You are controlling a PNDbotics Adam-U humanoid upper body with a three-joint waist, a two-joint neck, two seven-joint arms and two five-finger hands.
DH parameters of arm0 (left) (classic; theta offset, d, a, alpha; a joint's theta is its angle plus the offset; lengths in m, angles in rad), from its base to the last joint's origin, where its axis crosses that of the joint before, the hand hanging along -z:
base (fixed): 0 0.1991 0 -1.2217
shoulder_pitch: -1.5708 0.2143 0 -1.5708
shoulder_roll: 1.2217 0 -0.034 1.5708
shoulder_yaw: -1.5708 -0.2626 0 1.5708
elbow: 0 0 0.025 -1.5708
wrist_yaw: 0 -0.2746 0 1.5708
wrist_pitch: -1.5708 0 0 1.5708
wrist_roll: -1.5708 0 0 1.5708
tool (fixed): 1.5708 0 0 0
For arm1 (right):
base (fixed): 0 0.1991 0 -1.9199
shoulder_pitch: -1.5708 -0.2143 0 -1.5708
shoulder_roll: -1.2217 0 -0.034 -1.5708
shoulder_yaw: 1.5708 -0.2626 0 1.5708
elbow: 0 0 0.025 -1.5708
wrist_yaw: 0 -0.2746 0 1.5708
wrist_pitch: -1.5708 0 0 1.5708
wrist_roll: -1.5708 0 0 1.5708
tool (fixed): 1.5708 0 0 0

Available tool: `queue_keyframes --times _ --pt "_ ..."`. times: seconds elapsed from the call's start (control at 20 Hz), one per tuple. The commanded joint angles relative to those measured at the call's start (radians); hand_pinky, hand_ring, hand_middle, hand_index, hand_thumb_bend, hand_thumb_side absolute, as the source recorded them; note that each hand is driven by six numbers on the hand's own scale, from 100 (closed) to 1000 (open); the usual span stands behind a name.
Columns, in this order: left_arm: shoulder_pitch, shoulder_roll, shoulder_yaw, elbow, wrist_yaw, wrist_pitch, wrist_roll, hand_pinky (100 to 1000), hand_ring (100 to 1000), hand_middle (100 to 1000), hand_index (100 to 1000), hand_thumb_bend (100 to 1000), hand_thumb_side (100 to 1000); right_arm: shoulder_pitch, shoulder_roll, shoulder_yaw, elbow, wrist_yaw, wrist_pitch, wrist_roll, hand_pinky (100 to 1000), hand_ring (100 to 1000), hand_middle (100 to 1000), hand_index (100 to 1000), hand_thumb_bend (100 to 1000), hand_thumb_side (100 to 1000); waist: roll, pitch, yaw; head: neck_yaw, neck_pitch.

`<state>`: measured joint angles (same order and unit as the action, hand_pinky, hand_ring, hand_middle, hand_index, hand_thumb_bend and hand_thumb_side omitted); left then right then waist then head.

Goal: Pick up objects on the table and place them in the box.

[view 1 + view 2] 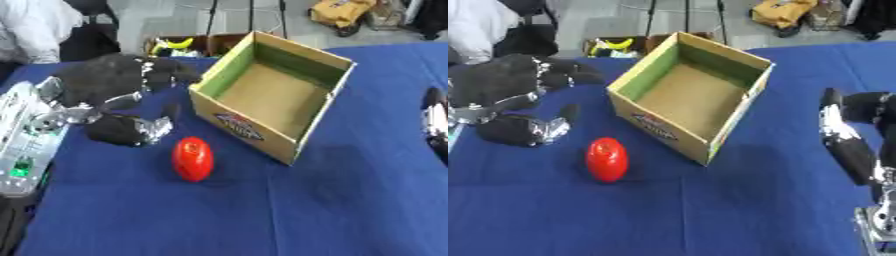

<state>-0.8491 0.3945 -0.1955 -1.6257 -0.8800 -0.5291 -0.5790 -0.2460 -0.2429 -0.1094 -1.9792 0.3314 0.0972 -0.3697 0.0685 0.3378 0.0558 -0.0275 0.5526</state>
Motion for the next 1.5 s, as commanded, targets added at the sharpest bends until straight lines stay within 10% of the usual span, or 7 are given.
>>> queue_keyframes --times 0.05,0.5,0.85,1.5 --pt "-0.035 -0.003 -0.03 0.035 -0.066 -0.115 -0.1 525 779 899 1000 100 1000 -0.004 -0.02 0.004 -0.021 -0.003 -0.001 0.005 592 496 429 546 281 447 -0.002 -0.026 -0.002 0.007 -0.011" --pt "-0.068 -0.037 -0.089 0.104 -0.195 -0.044 -0.155 443 731 908 1000 100 1000 0.0 -0.019 0.004 -0.021 -0.003 0.003 0.007 592 496 428 545 284 443 0.001 -0.025 -0.006 0.019 -0.018" --pt "-0.067 -0.062 -0.059 0.077 -0.123 -0.005 -0.275 397 689 853 989 612 1000 0.001 -0.018 0.004 -0.021 -0.004 0.005 0.005 592 496 427 545 285 440 -0.002 -0.024 -0.005 0.021 -0.026" --pt "-0.045 -0.06 -0.085 0.031 -0.047 0.04 -0.324 364 667 828 941 592 1000 0.0 -0.017 0.005 -0.021 -0.003 0.009 0.003 592 495 426 544 284 436 -0.004 -0.02 -0.004 0.032 -0.037"
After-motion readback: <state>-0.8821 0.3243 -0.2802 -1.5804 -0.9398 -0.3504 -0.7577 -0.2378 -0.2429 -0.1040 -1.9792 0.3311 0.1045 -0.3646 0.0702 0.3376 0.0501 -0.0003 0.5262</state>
